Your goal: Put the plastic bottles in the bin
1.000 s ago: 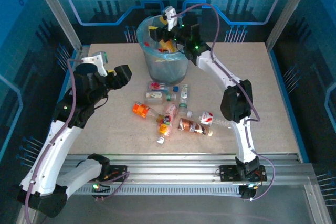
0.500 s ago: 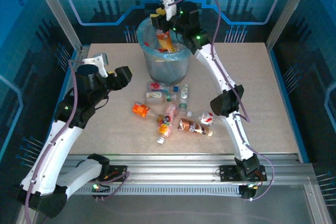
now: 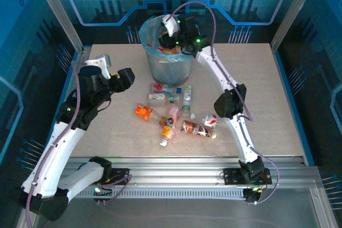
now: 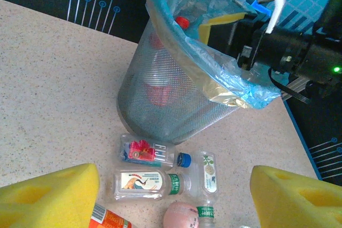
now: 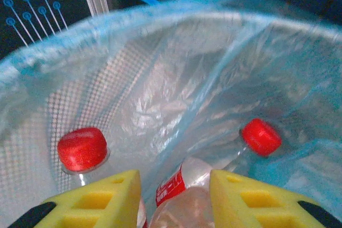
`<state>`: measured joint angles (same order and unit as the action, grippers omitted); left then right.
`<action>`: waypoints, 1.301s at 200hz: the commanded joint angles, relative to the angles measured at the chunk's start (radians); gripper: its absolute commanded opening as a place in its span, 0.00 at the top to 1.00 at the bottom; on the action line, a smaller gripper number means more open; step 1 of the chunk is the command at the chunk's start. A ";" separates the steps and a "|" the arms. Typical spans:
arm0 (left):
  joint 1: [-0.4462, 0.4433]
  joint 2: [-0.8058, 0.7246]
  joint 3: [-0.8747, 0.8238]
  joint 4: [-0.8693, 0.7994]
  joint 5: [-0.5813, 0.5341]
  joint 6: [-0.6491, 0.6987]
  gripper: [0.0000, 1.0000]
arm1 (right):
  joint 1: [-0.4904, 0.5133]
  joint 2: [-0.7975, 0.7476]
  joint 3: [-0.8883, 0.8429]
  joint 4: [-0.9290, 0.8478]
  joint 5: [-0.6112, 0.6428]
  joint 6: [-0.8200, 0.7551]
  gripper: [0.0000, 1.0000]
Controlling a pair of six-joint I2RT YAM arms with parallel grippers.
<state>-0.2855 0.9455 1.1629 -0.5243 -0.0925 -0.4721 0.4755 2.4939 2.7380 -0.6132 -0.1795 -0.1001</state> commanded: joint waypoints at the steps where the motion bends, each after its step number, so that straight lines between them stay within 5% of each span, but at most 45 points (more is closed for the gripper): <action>1: -0.007 0.011 0.006 0.016 -0.005 -0.004 0.25 | -0.003 -0.031 0.033 -0.027 0.004 -0.011 0.56; 73: -0.035 0.100 0.134 -0.199 -0.010 0.198 0.27 | 0.005 -0.350 -0.039 -0.059 0.013 0.074 0.36; 101: -0.159 0.173 0.146 -0.232 -0.028 0.227 0.27 | 0.003 -0.557 -0.296 -0.100 0.059 0.121 0.35; 141: -0.341 0.460 0.273 -0.343 -0.044 0.252 0.26 | -0.012 -0.906 -0.886 -0.016 0.108 0.203 0.34; 183: -0.428 0.691 0.312 -0.274 0.019 0.238 0.23 | -0.036 -1.200 -1.367 0.060 0.112 0.215 0.27; 260: -0.432 0.939 0.360 -0.307 -0.011 0.197 0.24 | -0.063 -1.386 -1.639 0.045 0.075 0.224 0.22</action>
<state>-0.7158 1.8652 1.4967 -0.8024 -0.0933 -0.2489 0.4297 1.1290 1.1244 -0.5938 -0.0879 0.1066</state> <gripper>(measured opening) 0.764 0.777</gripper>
